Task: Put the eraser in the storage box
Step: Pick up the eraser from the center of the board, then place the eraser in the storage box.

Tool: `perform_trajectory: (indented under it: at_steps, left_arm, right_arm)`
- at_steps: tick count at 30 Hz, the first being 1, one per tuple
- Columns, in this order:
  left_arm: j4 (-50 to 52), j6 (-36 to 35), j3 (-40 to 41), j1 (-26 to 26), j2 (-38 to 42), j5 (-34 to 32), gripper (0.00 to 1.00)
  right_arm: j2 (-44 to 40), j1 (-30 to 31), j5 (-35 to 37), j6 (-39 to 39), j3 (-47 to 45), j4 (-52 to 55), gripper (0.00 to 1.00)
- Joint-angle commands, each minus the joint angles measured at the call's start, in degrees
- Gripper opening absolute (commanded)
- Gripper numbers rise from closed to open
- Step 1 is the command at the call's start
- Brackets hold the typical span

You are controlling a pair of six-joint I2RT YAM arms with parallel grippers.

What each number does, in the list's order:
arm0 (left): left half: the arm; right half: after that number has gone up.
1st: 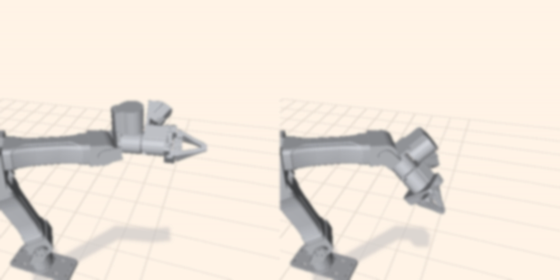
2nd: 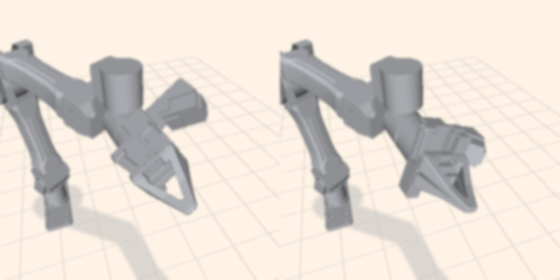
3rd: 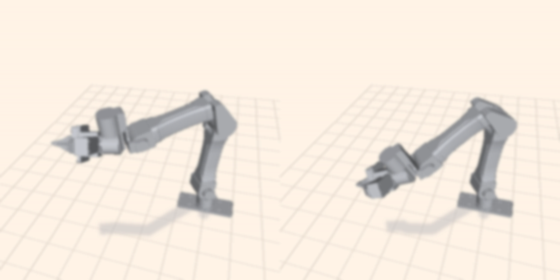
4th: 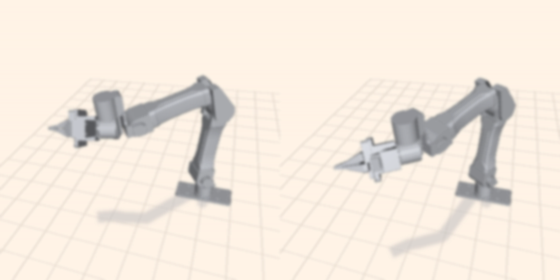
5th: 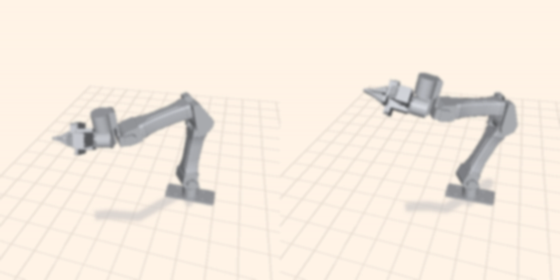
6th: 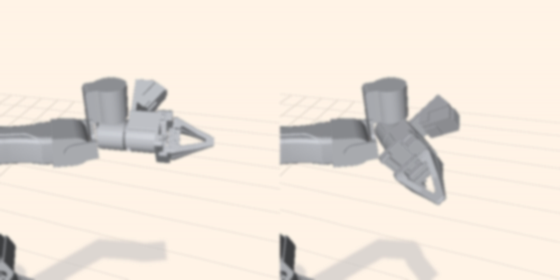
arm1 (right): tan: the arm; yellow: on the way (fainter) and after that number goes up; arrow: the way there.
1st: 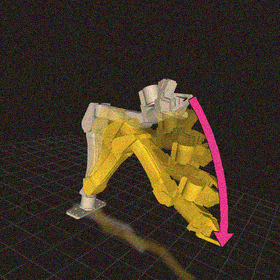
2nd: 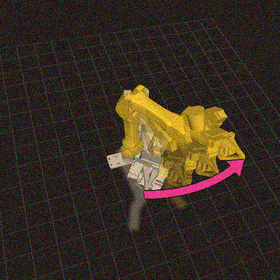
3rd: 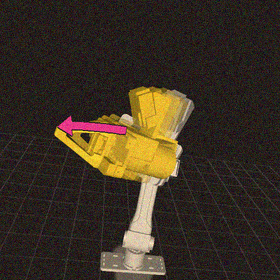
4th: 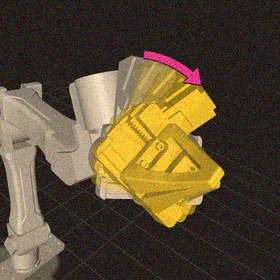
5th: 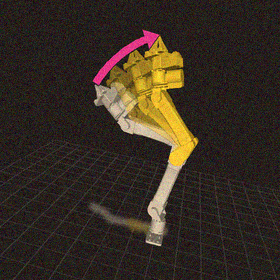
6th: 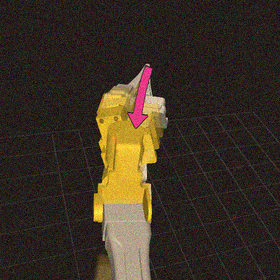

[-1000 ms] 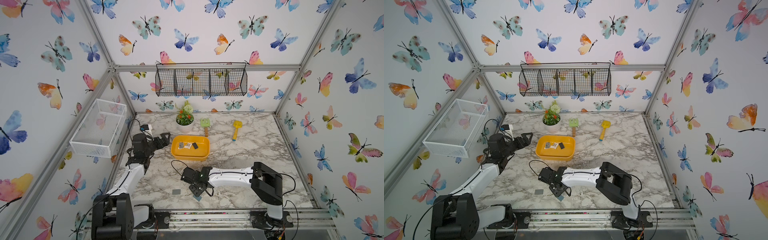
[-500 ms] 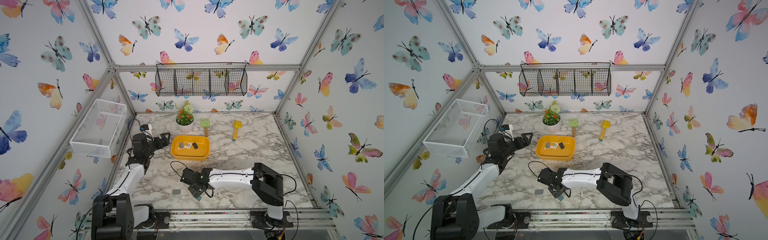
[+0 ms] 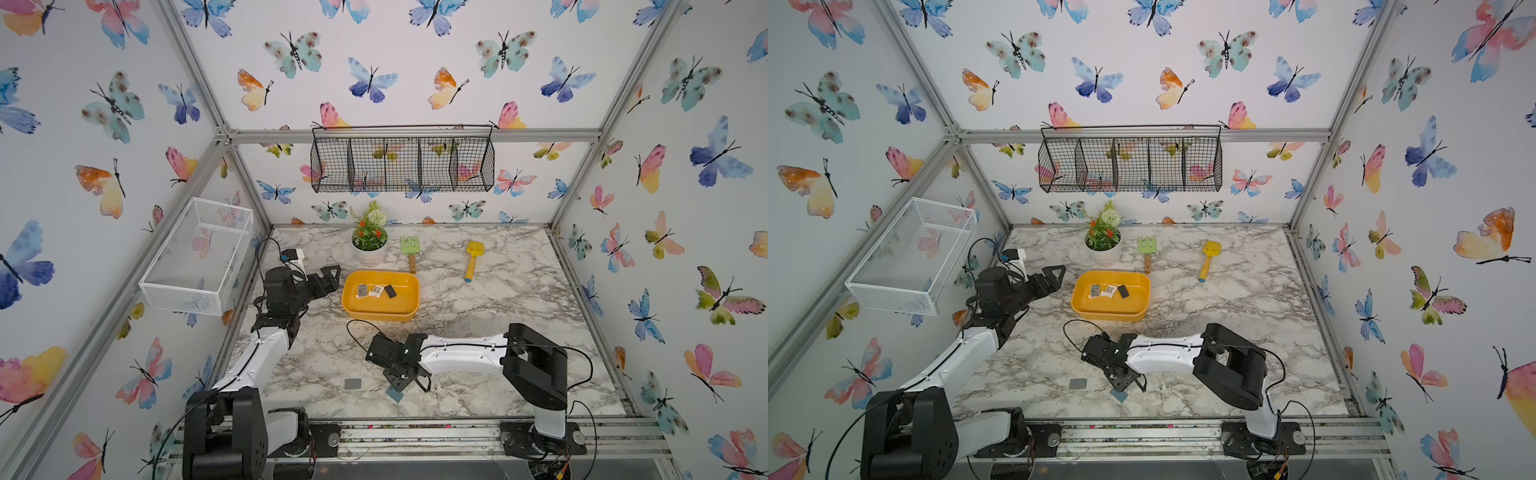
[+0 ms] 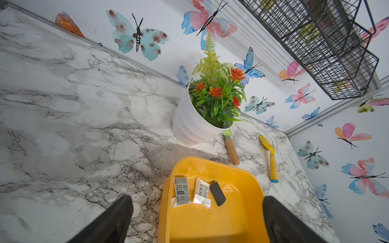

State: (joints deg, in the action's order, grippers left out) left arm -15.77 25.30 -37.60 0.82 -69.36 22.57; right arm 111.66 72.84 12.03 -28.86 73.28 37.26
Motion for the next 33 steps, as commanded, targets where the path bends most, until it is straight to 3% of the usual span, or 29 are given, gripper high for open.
perform_trajectory:
  at_steps: [1,8,11,16,22,33]
  left_arm:
    - [0.73,-1.04,-0.72,0.43,1.29,-0.50,0.98]
    - [0.67,-1.02,-0.81,0.45,1.29,-0.42,0.98]
    - [0.65,-1.04,-0.90,0.50,1.22,-0.43,0.98]
    - [0.39,-0.95,-1.11,0.43,0.97,-0.07,0.98]
    - [0.05,-0.60,-2.60,0.55,0.30,0.45,0.98]
    - [-1.19,0.28,-6.47,0.68,-2.50,1.98,0.98]
  right_arm:
    - [4.34,-0.06,1.47,0.21,-1.82,5.17,0.44]
    - [4.08,-0.06,2.56,0.47,-2.48,5.37,0.22]
    - [1.93,-0.06,4.87,0.25,-1.94,5.84,0.19]
    - [-3.67,-3.25,5.46,1.56,2.90,8.45,0.18]
    - [-6.65,-12.42,4.40,7.86,10.50,8.54,0.18]
    - [7.60,-24.06,-1.70,17.70,35.50,9.68,0.18]
